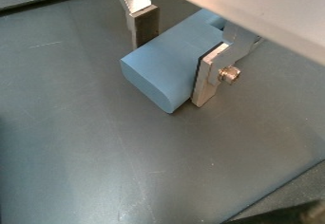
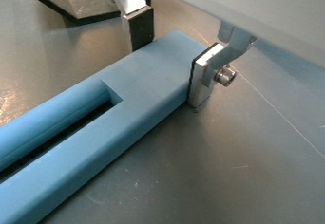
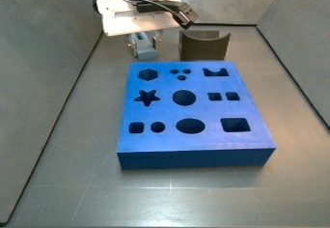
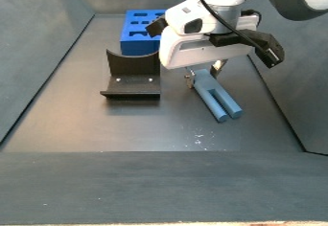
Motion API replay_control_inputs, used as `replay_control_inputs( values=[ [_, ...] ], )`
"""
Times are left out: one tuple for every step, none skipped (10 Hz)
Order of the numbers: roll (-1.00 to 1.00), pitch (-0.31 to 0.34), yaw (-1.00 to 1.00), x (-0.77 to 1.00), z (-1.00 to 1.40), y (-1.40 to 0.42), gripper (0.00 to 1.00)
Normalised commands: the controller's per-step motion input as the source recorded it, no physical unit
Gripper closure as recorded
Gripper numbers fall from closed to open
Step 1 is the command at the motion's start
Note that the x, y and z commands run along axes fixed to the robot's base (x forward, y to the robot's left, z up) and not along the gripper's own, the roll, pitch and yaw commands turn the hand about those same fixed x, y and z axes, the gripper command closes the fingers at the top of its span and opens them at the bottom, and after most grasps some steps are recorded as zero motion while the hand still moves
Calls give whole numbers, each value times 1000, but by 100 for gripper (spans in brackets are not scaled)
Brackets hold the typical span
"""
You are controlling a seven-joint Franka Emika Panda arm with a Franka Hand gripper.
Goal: Pick up the square-circle object. Move up. Place the square-circle object on the fixture. Regrasp the square-circle object. Move to above the board. Insert the square-circle object.
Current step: Pick up the square-circle object.
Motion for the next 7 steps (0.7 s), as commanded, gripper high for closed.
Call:
replay_control_inputs(
  values=[
    [0,0,0,0,0,0,100],
    [0,0,0,0,0,0,100],
    [0,0,0,0,0,0,100],
    [0,0,0,0,0,0,100],
    [0,0,0,0,0,0,100],
    [0,0,0,0,0,0,100],
    [0,0,0,0,0,0,100]
  ],
)
